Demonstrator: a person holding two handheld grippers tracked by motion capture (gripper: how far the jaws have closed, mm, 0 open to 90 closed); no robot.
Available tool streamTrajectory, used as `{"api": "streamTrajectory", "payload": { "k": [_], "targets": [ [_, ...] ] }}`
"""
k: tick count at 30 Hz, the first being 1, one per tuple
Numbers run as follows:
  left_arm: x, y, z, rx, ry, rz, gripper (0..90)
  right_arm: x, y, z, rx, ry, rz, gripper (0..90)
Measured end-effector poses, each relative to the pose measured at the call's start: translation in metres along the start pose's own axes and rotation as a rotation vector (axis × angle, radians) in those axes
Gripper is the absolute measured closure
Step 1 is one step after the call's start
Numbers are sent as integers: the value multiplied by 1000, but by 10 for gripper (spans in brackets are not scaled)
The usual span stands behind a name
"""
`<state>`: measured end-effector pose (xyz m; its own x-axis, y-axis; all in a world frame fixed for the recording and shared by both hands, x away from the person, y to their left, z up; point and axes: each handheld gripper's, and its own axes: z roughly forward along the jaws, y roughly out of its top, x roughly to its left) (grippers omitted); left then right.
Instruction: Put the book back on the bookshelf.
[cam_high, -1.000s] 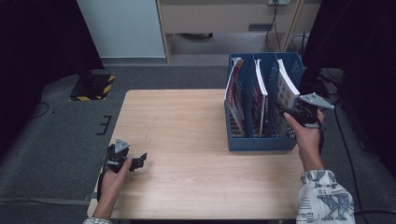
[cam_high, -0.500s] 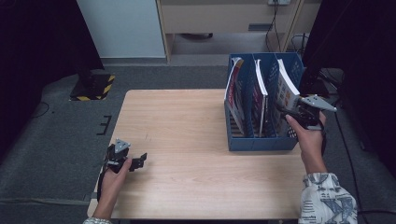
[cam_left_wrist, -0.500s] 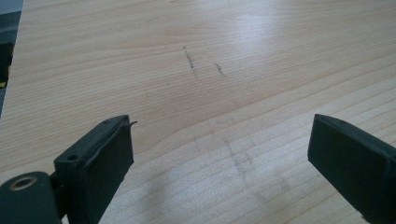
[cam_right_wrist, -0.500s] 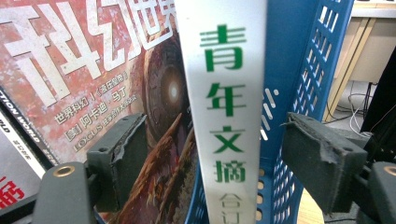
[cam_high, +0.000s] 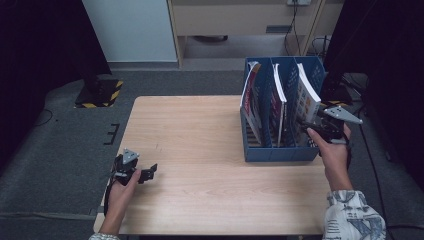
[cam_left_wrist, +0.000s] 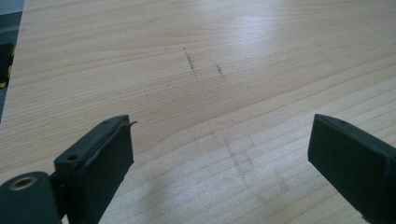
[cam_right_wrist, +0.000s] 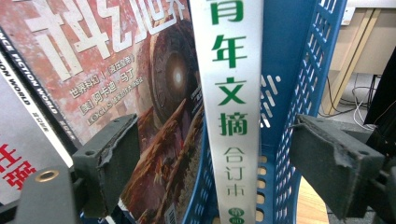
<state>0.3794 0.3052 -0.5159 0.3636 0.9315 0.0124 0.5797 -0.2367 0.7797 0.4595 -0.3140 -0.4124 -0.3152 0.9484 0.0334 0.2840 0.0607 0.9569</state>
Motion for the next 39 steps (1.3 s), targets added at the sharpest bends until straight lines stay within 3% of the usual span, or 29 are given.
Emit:
{"api": "streamTrajectory", "payload": {
  "k": [21,39],
  "targets": [
    [0,1,-1,-3,-2,1,65,1,-7,-12,7,6,8,108],
    [0,1,-1,-6,-2,2,65,15,-17,-26,14,32,3,110]
  ]
}}
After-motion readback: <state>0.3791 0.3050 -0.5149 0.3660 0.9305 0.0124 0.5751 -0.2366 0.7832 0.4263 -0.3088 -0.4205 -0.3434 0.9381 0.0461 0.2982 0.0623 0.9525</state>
